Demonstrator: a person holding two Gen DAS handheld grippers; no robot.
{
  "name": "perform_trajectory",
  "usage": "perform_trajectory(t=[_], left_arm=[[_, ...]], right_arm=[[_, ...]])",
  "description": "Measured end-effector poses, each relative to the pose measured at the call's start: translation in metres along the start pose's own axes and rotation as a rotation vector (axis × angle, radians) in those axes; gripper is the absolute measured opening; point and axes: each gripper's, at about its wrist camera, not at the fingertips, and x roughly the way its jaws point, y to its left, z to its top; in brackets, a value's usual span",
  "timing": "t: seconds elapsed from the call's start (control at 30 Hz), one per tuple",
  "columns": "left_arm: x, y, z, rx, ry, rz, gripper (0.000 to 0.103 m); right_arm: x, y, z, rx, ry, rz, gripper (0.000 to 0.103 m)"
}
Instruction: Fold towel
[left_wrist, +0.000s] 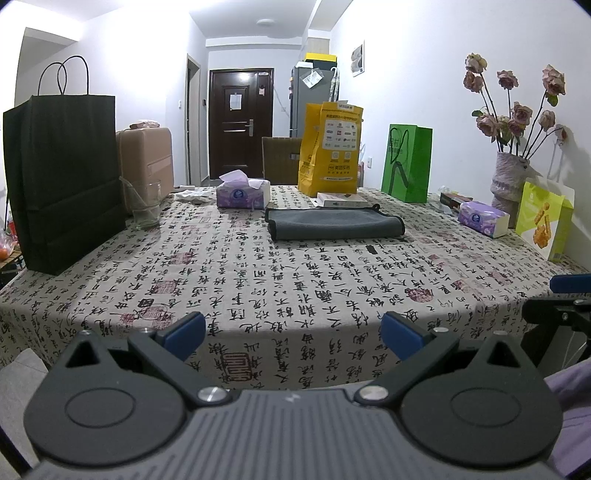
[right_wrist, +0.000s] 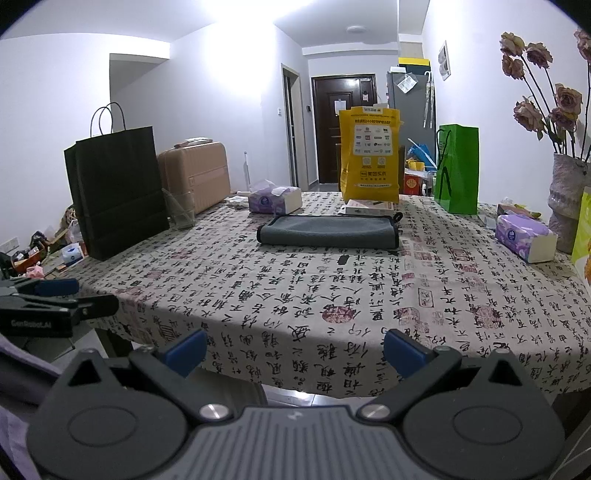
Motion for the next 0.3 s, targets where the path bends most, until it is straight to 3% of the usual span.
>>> perform_trajectory(t=[0.3], left_arm=[[0.0032,-0.0036,-0.0009,0.006,0.018,-0.032,0.103]], right_arm=[[0.0008,-0.0016,-0.0007,0.006,0.005,0.0,0.103]])
